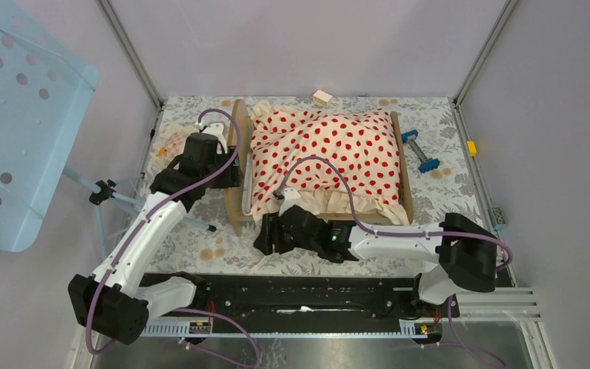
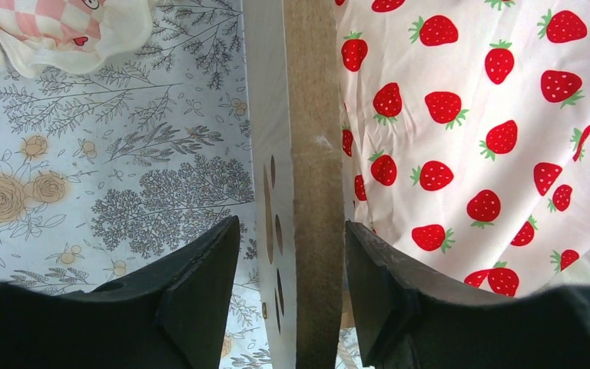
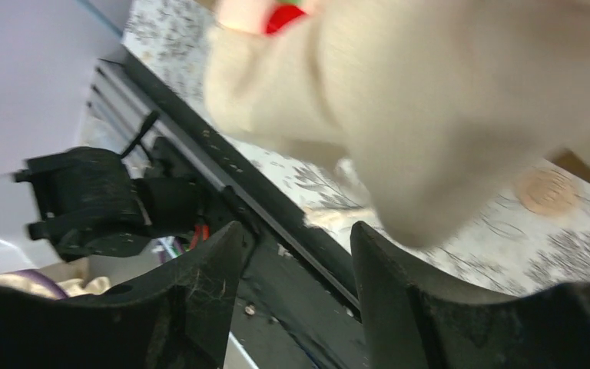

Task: Set up the pet bed
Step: Cross the ropes on the bed frame.

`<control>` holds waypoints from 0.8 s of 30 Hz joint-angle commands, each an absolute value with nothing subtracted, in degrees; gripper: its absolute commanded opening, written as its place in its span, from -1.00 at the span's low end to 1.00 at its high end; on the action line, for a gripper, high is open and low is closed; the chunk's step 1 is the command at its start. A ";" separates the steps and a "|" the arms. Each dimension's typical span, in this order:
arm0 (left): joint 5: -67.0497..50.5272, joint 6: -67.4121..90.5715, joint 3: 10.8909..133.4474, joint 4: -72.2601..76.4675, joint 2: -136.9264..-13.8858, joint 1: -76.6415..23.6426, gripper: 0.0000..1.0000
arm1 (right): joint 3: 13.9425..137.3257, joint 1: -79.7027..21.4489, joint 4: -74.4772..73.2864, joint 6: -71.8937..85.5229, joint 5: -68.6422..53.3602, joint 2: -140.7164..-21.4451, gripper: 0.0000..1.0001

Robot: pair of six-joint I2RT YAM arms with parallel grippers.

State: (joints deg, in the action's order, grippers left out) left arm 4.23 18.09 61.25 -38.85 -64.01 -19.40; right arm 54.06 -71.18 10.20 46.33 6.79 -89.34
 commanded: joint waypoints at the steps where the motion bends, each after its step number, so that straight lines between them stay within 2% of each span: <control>1: 3.10 18.79 61.21 -35.51 -64.30 -18.98 0.13 | 51.93 -72.26 2.71 43.89 15.50 -84.09 0.24; 7: 3.16 18.80 61.54 -35.42 -64.20 -18.97 0.14 | 49.11 -72.38 -4.50 41.87 19.43 -78.63 0.32; 11: 3.10 18.95 61.74 -35.34 -63.50 -18.99 0.14 | 48.91 -72.38 -4.28 34.33 21.99 -73.97 0.31; 14: 2.12 19.37 61.93 -34.91 -62.86 -18.98 0.11 | 49.97 -72.33 -0.71 25.35 22.48 -71.66 0.17; 19: 0.92 19.73 62.28 -34.68 -62.28 -18.98 0.06 | 56.41 -71.70 1.98 15.11 26.17 -74.46 -0.31; 24: 0.53 19.51 62.17 -34.80 -62.28 -18.98 0.05 | 60.71 -70.23 4.31 11.30 17.35 -79.07 -0.41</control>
State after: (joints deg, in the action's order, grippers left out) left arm 1.74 19.11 61.25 -37.74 -63.72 -19.40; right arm 56.86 -71.09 0.03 18.44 21.43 -76.29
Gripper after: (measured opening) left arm 0.529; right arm 0.301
